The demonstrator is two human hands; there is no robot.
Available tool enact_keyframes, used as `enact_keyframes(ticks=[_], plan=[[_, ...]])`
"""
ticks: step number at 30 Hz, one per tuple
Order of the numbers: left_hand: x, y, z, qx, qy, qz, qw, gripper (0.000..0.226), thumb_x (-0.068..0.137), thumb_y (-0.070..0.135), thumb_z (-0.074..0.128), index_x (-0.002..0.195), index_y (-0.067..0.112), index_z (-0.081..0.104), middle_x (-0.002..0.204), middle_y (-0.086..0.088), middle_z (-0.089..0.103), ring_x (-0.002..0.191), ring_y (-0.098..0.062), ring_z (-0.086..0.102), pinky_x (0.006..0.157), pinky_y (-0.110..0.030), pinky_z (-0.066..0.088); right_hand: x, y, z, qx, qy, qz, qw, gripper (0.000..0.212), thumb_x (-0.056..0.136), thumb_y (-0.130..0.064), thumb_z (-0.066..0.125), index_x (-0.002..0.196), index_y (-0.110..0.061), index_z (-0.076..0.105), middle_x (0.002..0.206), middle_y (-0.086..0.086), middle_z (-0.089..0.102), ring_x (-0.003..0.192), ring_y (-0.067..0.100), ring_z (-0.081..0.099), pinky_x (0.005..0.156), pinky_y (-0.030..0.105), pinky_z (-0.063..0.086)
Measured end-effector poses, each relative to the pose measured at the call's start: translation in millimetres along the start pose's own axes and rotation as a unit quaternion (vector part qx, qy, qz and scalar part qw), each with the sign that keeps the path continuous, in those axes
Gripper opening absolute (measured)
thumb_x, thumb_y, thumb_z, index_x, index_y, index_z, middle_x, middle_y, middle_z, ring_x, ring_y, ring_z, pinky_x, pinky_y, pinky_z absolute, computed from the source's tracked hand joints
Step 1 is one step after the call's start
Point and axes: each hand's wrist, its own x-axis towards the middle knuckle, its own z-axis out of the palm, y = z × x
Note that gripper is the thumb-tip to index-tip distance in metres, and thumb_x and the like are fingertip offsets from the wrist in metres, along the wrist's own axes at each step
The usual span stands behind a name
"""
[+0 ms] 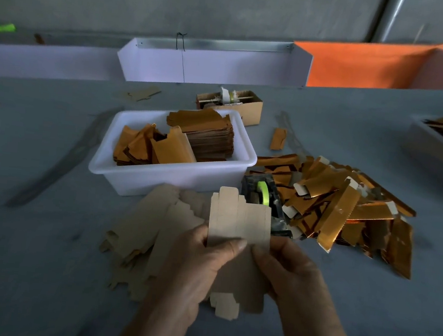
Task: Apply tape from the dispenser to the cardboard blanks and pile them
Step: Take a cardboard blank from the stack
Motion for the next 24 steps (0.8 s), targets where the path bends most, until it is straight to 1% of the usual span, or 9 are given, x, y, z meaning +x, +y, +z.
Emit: enact_keyframes(ticks=[5, 8, 10, 13, 17, 18, 20, 22, 24], plan=[[2, 0, 7, -0.079, -0.008, -0.024, 0.997, 0.014, 0.067, 0.023, 0.081, 0.079, 0.021, 0.075, 0.079, 0.001, 0.076, 0.078, -0.019, 0.072, 0.073, -0.034, 0.055, -1, -2, -5, 0.003, 0.011, -0.017, 1.000, 0.009, 0.086, -0.015, 0.060, 0.084, -0.013, 0.069, 0.072, -0.008, 0.069, 0.070, 0.006, 0.060, 0.066, 0.031, 0.051], [0, 2, 11, -0.087, -0.015, -0.013, 0.996, 0.012, 0.069, 0.024, 0.080, 0.080, 0.022, 0.075, 0.079, 0.001, 0.076, 0.072, -0.015, 0.072, 0.064, -0.029, 0.052, -2, -6, -8, 0.022, 0.018, -0.005, 1.000, 0.010, 0.084, -0.016, 0.062, 0.084, -0.009, 0.069, 0.074, -0.001, 0.069, 0.083, 0.023, 0.059, 0.081, 0.052, 0.050], [-1, 2, 13, -0.080, -0.011, -0.002, 0.997, 0.014, 0.071, 0.025, 0.079, 0.082, 0.020, 0.074, 0.078, 0.003, 0.075, 0.070, -0.012, 0.071, 0.059, -0.024, 0.051, -3, -7, -9, 0.033, 0.020, 0.001, 0.999, 0.011, 0.083, -0.017, 0.061, 0.084, -0.010, 0.069, 0.075, -0.001, 0.069, 0.087, 0.026, 0.058, 0.086, 0.056, 0.048], [-2, 1, 16, -0.060, -0.013, 0.009, 0.998, 0.016, 0.074, 0.028, 0.077, 0.087, 0.021, 0.071, 0.079, 0.006, 0.075, 0.071, -0.008, 0.071, 0.055, -0.016, 0.049, -4, -5, -11, 0.046, 0.018, 0.001, 0.999, 0.011, 0.083, -0.017, 0.060, 0.084, -0.011, 0.069, 0.076, -0.003, 0.068, 0.084, 0.020, 0.060, 0.084, 0.049, 0.051], [-2, 1, 19, -0.036, 0.005, 0.025, 0.999, 0.014, 0.077, 0.025, 0.077, 0.088, 0.020, 0.070, 0.078, 0.007, 0.075, 0.069, -0.006, 0.069, 0.052, -0.011, 0.048, -7, -1, -9, -0.031, 0.056, -0.064, 0.996, 0.009, 0.084, -0.014, 0.063, 0.081, -0.021, 0.068, 0.072, -0.010, 0.068, 0.066, -0.001, 0.060, 0.060, 0.021, 0.046], [-2, 0, 20, -0.018, 0.025, 0.038, 0.999, 0.012, 0.078, 0.024, 0.077, 0.086, 0.019, 0.070, 0.077, 0.005, 0.074, 0.068, -0.008, 0.069, 0.052, -0.013, 0.050, -9, 2, -9, -0.119, 0.088, -0.121, 0.982, 0.011, 0.084, -0.015, 0.065, 0.080, -0.024, 0.067, 0.072, -0.009, 0.066, 0.066, -0.001, 0.059, 0.057, 0.017, 0.044], [-3, -1, 24, 0.027, 0.058, 0.066, 0.996, 0.009, 0.078, 0.025, 0.075, 0.081, 0.018, 0.069, 0.074, 0.001, 0.073, 0.067, -0.014, 0.068, 0.058, -0.027, 0.057, -14, 4, -4, -0.308, 0.146, -0.258, 0.904, 0.010, 0.081, -0.013, 0.070, 0.087, -0.021, 0.068, 0.081, -0.011, 0.060, 0.066, 0.006, 0.057, 0.053, 0.016, 0.046], [-6, 0, 28, 0.044, 0.053, 0.070, 0.995, 0.008, 0.081, 0.025, 0.072, 0.082, 0.018, 0.069, 0.074, -0.003, 0.072, 0.069, -0.020, 0.069, 0.064, -0.041, 0.059, -19, 5, 4, -0.385, 0.157, -0.320, 0.851, 0.027, 0.076, -0.006, 0.074, 0.101, -0.013, 0.067, 0.087, -0.007, 0.057, 0.061, 0.006, 0.053, 0.049, 0.008, 0.042], [-9, 3, 27, 0.027, 0.010, 0.055, 0.998, 0.008, 0.086, 0.027, 0.067, 0.084, 0.019, 0.069, 0.076, -0.005, 0.072, 0.068, -0.019, 0.070, 0.060, -0.037, 0.059, -21, 4, 8, -0.409, 0.148, -0.339, 0.835, 0.039, 0.074, -0.004, 0.075, 0.110, -0.009, 0.065, 0.088, -0.003, 0.059, 0.060, 0.004, 0.051, 0.049, 0.003, 0.038]])
